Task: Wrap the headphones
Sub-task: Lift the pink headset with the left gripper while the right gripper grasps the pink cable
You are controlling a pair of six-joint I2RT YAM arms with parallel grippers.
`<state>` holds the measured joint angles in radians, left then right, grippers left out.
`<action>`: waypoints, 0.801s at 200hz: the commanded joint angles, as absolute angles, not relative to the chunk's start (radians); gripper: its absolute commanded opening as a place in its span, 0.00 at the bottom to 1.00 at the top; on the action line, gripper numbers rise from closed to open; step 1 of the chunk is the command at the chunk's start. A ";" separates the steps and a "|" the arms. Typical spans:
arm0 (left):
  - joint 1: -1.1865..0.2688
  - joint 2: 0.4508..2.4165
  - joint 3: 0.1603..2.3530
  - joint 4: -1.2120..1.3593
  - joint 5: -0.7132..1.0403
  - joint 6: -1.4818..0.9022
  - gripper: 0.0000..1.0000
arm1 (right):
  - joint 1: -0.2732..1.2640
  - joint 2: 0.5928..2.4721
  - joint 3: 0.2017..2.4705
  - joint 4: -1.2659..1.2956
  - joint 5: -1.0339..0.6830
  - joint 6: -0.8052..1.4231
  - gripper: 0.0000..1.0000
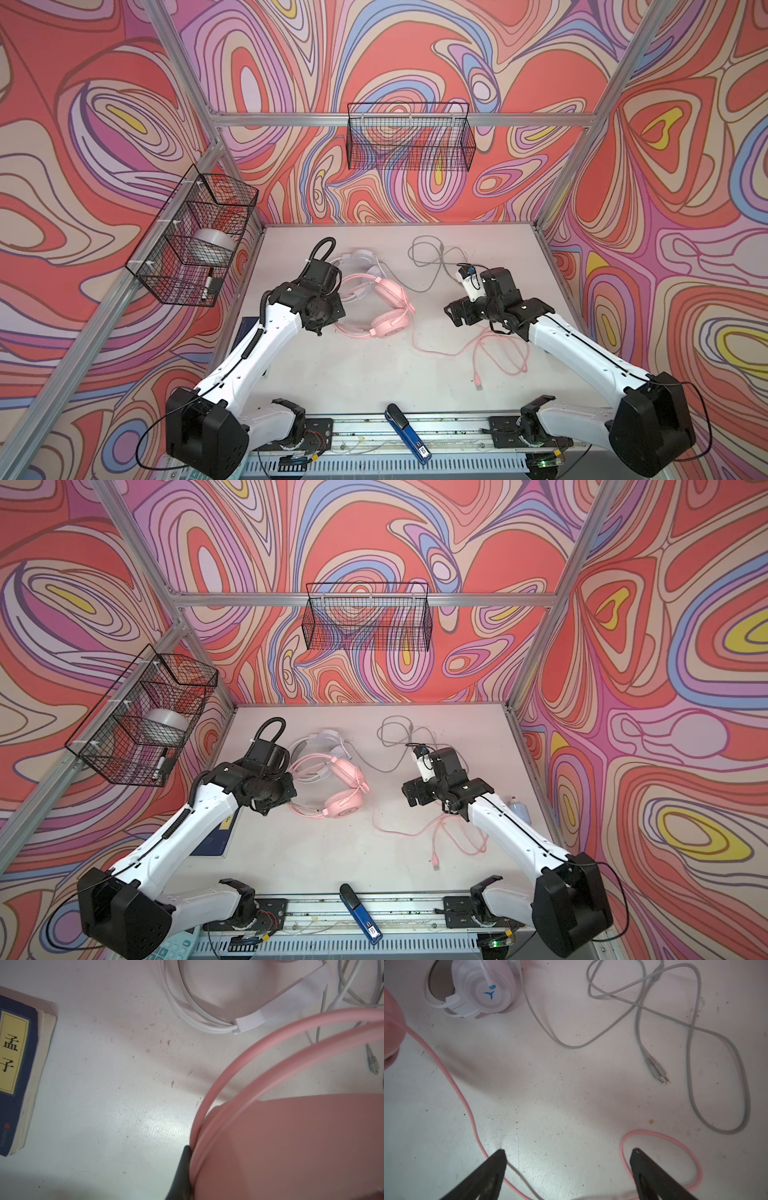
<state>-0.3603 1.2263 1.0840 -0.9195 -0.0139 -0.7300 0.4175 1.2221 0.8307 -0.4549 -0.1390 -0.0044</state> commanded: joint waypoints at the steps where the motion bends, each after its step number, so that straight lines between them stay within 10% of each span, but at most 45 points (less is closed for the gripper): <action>1: -0.361 1.199 1.144 -0.937 -0.035 -0.768 0.00 | 0.456 1.238 0.804 -0.437 -0.153 0.023 0.95; 160: -0.256 1.229 1.273 -0.927 -0.066 -0.700 0.00 | 0.623 1.579 0.932 -0.502 -0.148 0.069 0.86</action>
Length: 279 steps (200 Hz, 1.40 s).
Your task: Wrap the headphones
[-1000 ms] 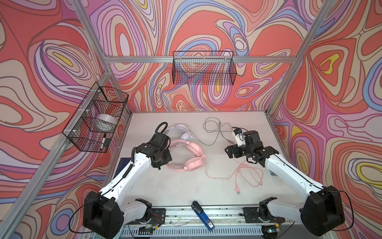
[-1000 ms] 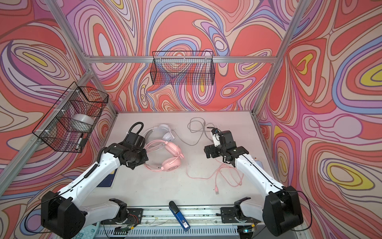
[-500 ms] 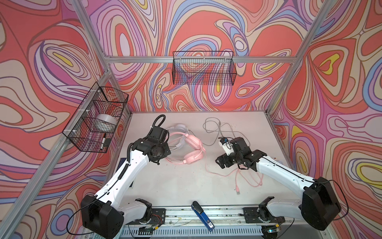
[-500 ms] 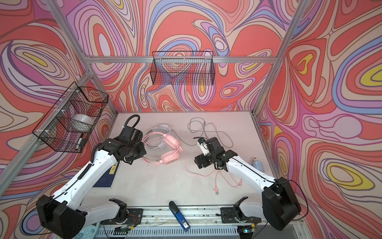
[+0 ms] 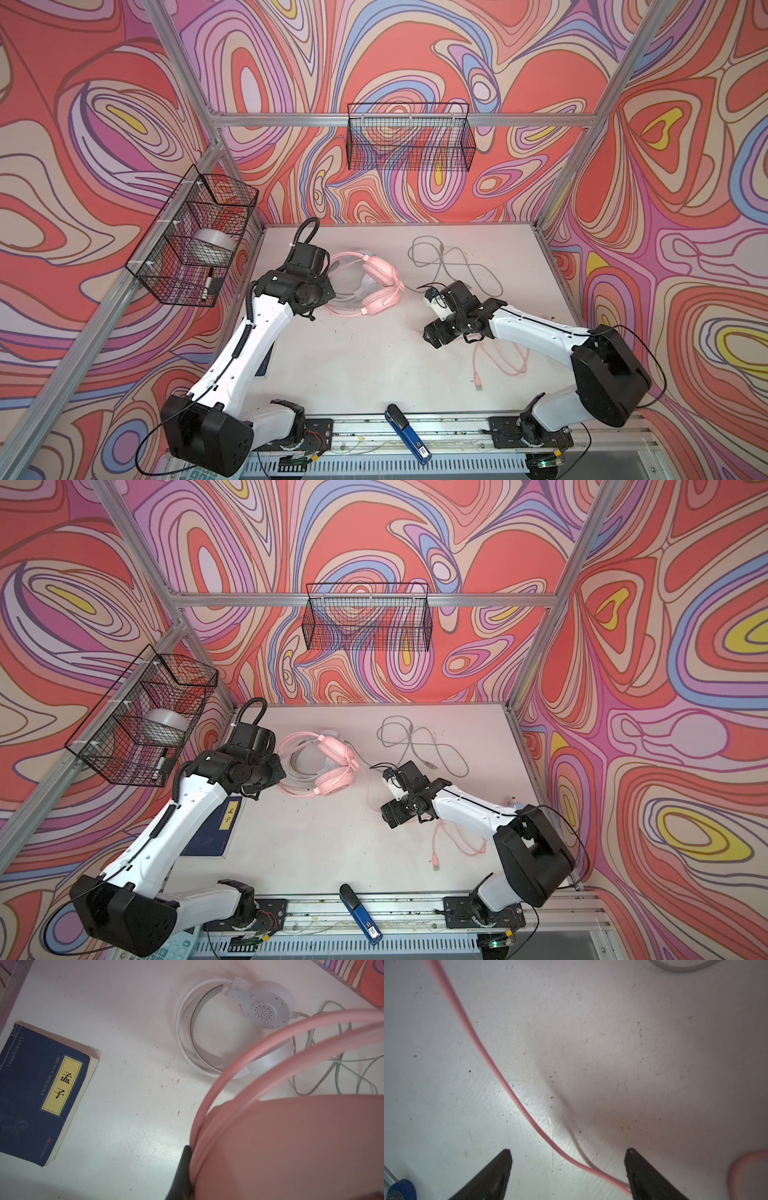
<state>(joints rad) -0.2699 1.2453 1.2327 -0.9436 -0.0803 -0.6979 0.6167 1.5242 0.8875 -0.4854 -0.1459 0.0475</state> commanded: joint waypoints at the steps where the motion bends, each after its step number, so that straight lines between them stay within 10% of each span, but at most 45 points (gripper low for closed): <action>1: -0.255 1.229 1.273 -0.926 -0.066 -0.700 0.00 | 0.623 1.581 0.933 -0.502 -0.149 0.071 0.86; 154: -0.193 1.212 1.244 -0.913 -0.040 -0.691 0.00 | 0.623 1.708 0.839 -0.293 -0.216 0.229 0.62; 279: -0.190 1.229 1.213 -0.887 -0.028 -0.719 0.00 | 0.643 1.540 0.795 -0.274 -0.280 0.186 0.00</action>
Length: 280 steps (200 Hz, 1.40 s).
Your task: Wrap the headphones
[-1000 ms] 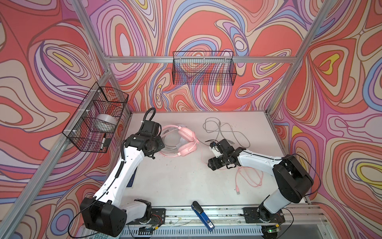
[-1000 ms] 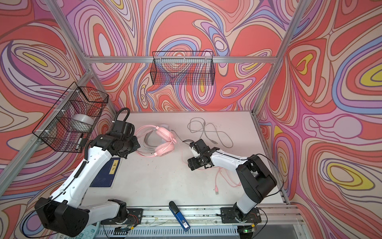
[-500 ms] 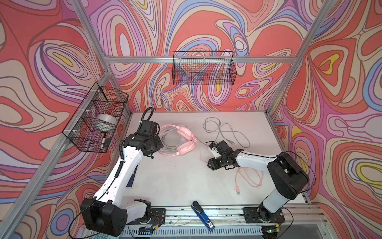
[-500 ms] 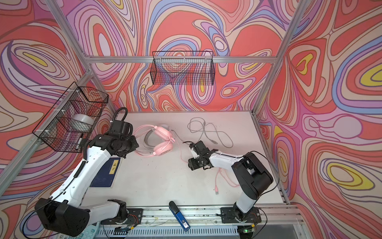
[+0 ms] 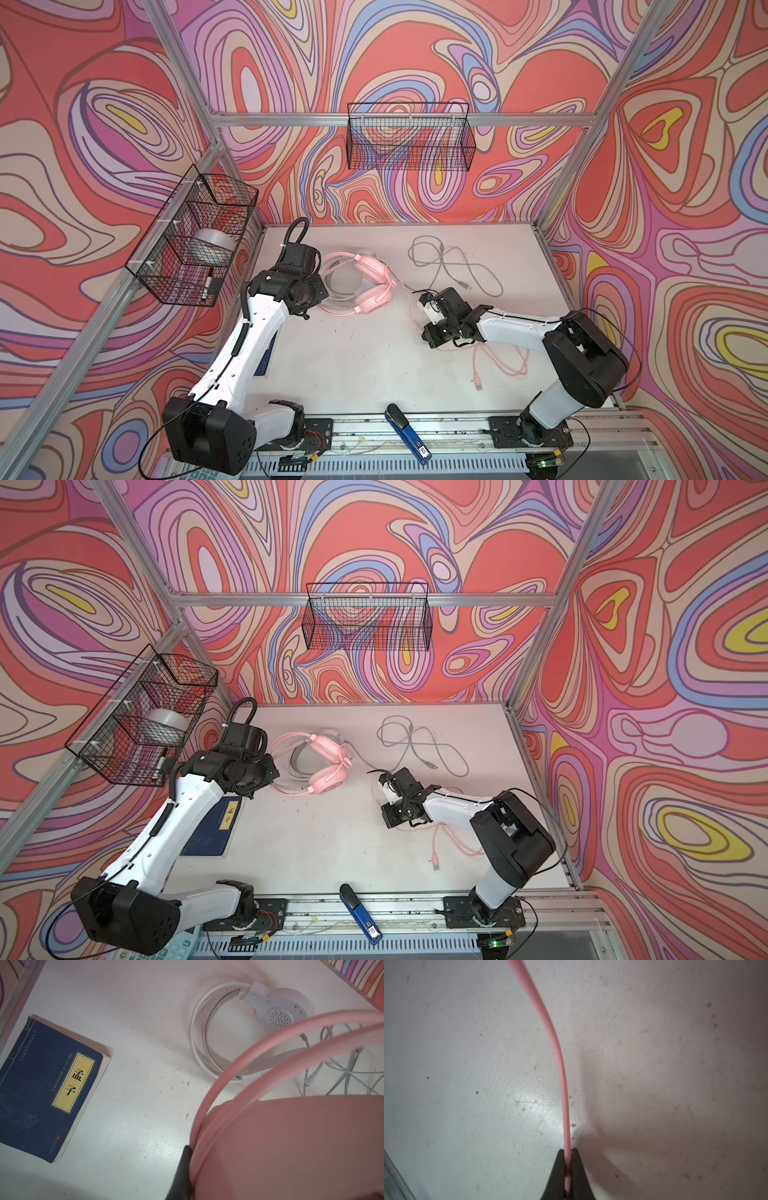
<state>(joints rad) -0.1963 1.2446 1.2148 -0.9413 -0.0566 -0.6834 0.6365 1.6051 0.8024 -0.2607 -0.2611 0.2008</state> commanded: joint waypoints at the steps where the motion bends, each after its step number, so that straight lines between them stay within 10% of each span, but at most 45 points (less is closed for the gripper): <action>1: -0.190 1.229 1.213 -0.887 -0.029 -0.720 0.00 | 0.644 1.538 0.795 -0.275 -0.280 0.186 0.00; 280: -0.190 1.304 1.170 -0.873 -0.089 -0.710 0.00 | 0.827 1.427 1.396 -0.964 -0.548 -0.381 0.00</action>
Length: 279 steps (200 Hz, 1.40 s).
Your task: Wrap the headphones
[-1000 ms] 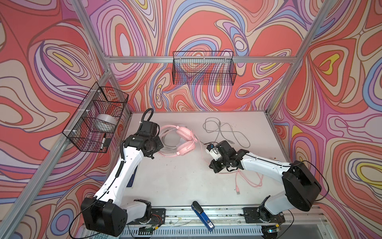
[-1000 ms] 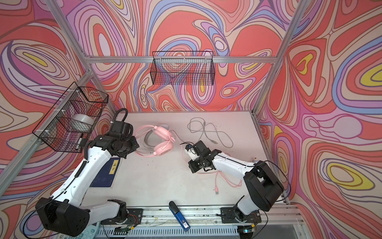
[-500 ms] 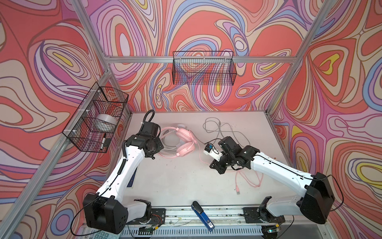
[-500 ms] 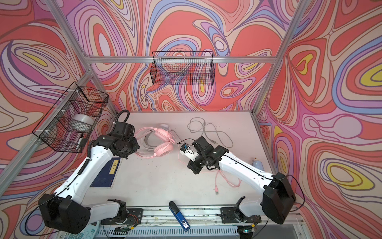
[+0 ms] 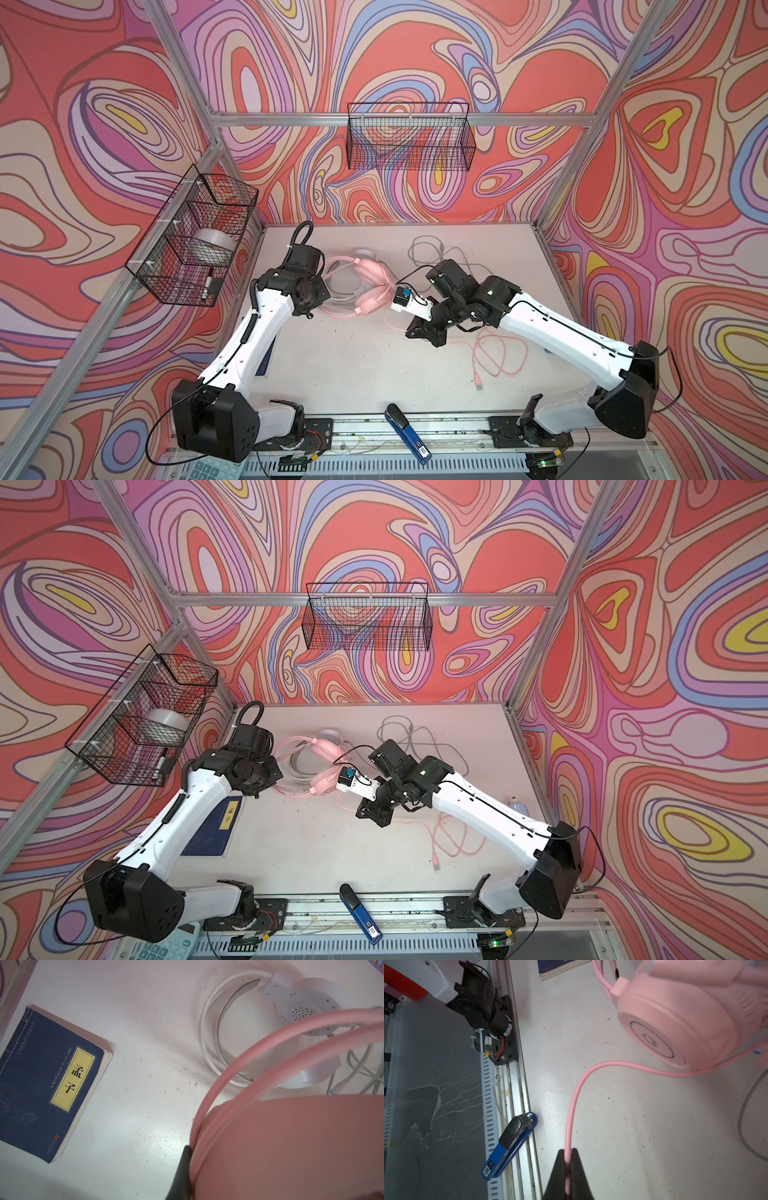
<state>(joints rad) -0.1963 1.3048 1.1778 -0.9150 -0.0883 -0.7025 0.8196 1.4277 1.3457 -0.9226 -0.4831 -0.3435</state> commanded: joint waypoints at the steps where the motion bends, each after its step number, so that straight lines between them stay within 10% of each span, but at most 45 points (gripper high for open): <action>1: -0.190 1.305 1.170 -0.873 -0.089 -0.709 0.00 | 0.827 1.427 1.397 -0.966 -0.548 -0.381 0.00; 174: -0.190 1.287 1.137 -0.775 0.114 -0.447 0.00 | 0.773 1.244 1.274 -0.846 0.344 -0.443 0.00; 279: -0.192 1.297 1.124 -0.778 0.190 -0.400 0.00 | 0.685 1.467 1.400 -0.638 0.112 -0.420 0.00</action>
<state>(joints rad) -0.1963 1.3170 1.1282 -0.8131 0.1284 -0.4152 0.7322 1.3823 1.3293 -0.6395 0.2096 -0.4885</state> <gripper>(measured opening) 0.074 0.057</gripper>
